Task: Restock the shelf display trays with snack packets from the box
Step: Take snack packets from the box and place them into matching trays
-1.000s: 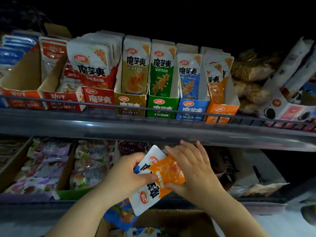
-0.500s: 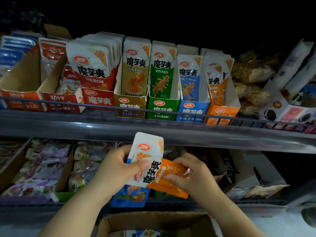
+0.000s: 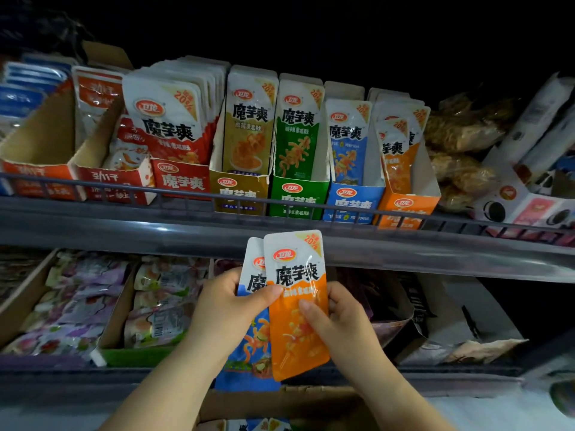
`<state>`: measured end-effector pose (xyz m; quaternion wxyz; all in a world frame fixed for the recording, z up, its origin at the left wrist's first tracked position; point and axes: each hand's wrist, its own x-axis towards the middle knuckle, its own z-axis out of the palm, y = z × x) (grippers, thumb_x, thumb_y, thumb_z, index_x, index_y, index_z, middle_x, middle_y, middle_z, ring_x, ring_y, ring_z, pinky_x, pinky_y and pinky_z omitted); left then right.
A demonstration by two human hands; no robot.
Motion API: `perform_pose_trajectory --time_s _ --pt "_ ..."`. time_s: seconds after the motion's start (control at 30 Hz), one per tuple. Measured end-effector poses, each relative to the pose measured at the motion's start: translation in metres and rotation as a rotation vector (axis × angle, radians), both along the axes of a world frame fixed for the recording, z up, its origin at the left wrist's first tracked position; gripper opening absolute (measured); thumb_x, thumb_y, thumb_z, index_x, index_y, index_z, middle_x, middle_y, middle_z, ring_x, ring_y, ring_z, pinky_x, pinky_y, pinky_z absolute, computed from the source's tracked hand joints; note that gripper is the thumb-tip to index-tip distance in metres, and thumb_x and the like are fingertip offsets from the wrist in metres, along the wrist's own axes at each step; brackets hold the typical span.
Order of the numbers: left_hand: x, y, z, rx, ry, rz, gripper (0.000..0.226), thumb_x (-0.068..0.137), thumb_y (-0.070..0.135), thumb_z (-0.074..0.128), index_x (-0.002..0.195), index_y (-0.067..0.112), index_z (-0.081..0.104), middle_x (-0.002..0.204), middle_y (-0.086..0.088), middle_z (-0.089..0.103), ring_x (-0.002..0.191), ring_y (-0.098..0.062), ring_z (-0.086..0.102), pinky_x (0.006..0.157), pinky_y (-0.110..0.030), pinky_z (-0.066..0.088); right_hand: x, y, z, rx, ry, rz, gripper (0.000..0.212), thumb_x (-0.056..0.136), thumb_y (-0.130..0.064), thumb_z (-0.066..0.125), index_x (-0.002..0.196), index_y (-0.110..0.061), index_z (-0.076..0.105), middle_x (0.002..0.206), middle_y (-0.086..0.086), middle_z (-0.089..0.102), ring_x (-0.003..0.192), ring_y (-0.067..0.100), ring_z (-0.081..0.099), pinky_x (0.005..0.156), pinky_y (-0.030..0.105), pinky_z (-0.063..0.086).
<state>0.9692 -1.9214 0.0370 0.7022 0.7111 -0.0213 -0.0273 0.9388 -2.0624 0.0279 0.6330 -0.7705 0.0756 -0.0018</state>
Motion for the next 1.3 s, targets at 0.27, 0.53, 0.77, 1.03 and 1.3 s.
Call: perform_pose_trajectory --time_s 0.27,0.53,0.77,1.03,1.3 --pt "-0.001 -0.009 0.0 0.095 -0.079 -0.097 0.021 0.077 0.013 0.069 0.071 0.032 0.06 0.056 0.027 0.063 0.062 0.008 0.063 0.05 -0.007 0.047 0.003 -0.026 0.032 -0.118 -0.033 -0.063 0.016 0.084 -0.01 0.061 0.076 -0.023 0.058 0.068 -0.007 0.065 0.057 -0.001 0.061 0.053 0.011 0.049" --pt "0.005 -0.011 0.007 -0.05 -0.11 -0.035 0.02 0.08 0.006 0.064 0.076 0.026 0.065 0.057 0.023 0.065 0.062 0.005 0.064 0.054 -0.008 0.048 -0.003 -0.072 0.106 -0.126 -0.174 -0.084 0.012 0.087 -0.002 0.052 0.08 -0.011 0.057 0.044 0.001 0.057 0.036 0.004 0.046 0.037 0.012 0.034" --pt "0.004 -0.011 0.008 0.007 -0.078 -0.025 0.023 0.089 0.014 0.055 0.074 0.032 0.057 0.077 0.018 0.062 0.078 0.001 0.057 0.065 -0.015 0.041 0.021 -0.118 0.169 -0.114 -0.584 -0.448 0.019 0.092 -0.007 0.046 0.078 -0.017 0.052 0.041 -0.005 0.057 0.035 0.004 0.05 0.037 0.014 0.039" --pt "0.004 -0.008 0.01 -0.042 0.021 -0.074 0.021 0.093 0.016 0.046 0.081 0.033 0.05 0.085 0.016 0.058 0.087 -0.012 0.057 0.079 -0.026 0.042 0.067 -0.125 0.153 -0.302 -0.464 -0.532 0.006 0.093 -0.012 0.048 0.089 -0.013 0.053 0.068 0.001 0.056 0.039 -0.003 0.055 0.04 0.011 0.044" --pt "0.005 -0.01 0.014 -0.036 0.028 -0.074 0.025 0.094 0.014 0.044 0.079 0.034 0.046 0.08 0.018 0.057 0.07 0.003 0.053 0.047 -0.006 0.04 0.087 -0.117 0.146 -0.412 -0.29 -0.481 0.03 0.092 -0.013 0.052 0.121 -0.005 0.055 0.113 0.012 0.063 0.084 0.015 0.062 0.06 0.017 0.049"
